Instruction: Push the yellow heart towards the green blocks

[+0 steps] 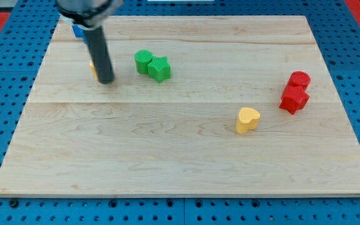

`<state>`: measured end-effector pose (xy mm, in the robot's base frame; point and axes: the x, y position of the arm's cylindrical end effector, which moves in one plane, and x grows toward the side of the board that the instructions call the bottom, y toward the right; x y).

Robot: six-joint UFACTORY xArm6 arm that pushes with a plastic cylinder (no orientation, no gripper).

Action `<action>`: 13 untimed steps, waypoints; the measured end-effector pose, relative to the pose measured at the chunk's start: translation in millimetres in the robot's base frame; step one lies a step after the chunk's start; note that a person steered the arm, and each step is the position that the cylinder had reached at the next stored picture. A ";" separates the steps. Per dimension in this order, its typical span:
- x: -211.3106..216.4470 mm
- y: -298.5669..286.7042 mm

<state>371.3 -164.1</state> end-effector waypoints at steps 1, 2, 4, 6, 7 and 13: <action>-35.1 -11.8; -62.5 -43.6; 35.1 49.5; 58.1 208.6; 97.0 258.6; 107.4 258.8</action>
<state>478.8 94.6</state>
